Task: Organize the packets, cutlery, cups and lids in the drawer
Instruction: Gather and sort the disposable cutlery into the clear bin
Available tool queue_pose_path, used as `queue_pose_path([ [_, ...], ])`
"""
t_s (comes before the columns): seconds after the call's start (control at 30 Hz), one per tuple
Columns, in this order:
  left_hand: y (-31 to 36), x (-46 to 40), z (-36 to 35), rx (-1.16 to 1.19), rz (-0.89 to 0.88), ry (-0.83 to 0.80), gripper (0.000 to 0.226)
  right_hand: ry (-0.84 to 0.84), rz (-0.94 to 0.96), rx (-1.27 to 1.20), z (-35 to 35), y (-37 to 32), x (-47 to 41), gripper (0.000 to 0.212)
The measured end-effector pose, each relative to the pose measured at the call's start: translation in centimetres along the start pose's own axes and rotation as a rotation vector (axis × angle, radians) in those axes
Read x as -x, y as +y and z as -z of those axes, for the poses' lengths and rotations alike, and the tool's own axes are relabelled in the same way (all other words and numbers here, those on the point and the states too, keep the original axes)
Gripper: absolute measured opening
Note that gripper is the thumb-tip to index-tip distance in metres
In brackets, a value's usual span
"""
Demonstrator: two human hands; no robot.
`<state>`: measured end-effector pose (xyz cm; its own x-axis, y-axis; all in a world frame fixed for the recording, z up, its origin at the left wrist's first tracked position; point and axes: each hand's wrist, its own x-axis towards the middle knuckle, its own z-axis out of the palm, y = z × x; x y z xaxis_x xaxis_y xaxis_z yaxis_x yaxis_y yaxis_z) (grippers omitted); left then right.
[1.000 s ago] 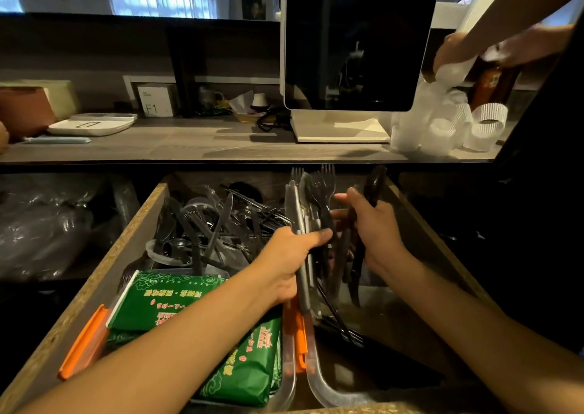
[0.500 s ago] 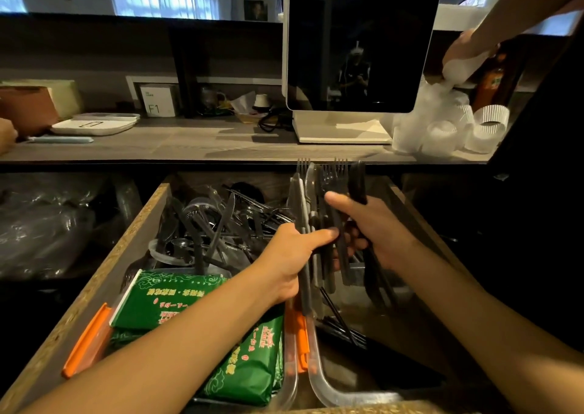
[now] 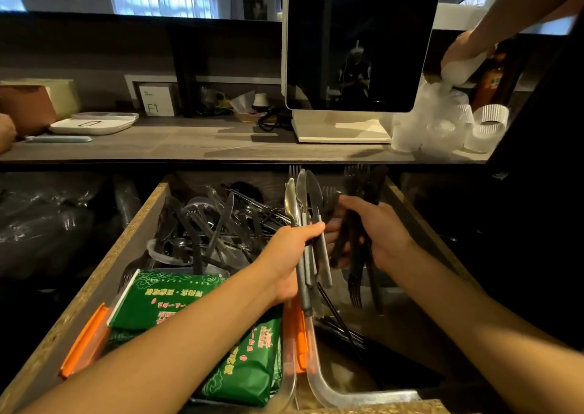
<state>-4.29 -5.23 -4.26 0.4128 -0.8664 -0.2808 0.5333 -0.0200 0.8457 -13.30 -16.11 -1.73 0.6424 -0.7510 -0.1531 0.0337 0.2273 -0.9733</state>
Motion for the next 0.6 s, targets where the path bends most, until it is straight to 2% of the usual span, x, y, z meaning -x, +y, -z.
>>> queue_pose_path([
  [0.1, 0.1, 0.1, -0.1, 0.067, -0.013, -0.007, 0.03, 0.207, 0.108, -0.016, 0.7, -0.5, -1.0, 0.013],
  [0.17, 0.3, 0.3, -0.1, 0.078, -0.032, -0.019, 0.029, 0.239, 0.156, 0.037, 1.7, -1.2, -1.5, 0.018],
  [0.27, 0.5, 0.8, -0.3, -0.006, -0.036, -0.023, 0.026, 0.043, 0.085, 0.037, 2.4, -1.5, -1.5, 0.021],
  [0.33, 0.6, 1.0, -0.5, -0.056, -0.033, -0.016, 0.024, -0.071, 0.037, 0.135, 2.0, -1.1, -1.1, 0.027],
  [0.43, 0.6, 1.2, -1.0, -0.103, -0.052, -0.033, 0.025, -0.211, 0.069, 0.329, 0.7, -0.4, -0.6, 0.032],
  [0.5, 0.6, 1.3, -1.1, -0.117, -0.056, -0.048, 0.03, -0.251, 0.045, 0.332, 0.2, 0.0, -0.8, 0.041],
  [0.6, 0.5, 1.4, -1.2, -0.132, -0.059, -0.057, 0.043, -0.249, 0.028, 0.257, 0.2, 0.2, -1.1, 0.033],
])
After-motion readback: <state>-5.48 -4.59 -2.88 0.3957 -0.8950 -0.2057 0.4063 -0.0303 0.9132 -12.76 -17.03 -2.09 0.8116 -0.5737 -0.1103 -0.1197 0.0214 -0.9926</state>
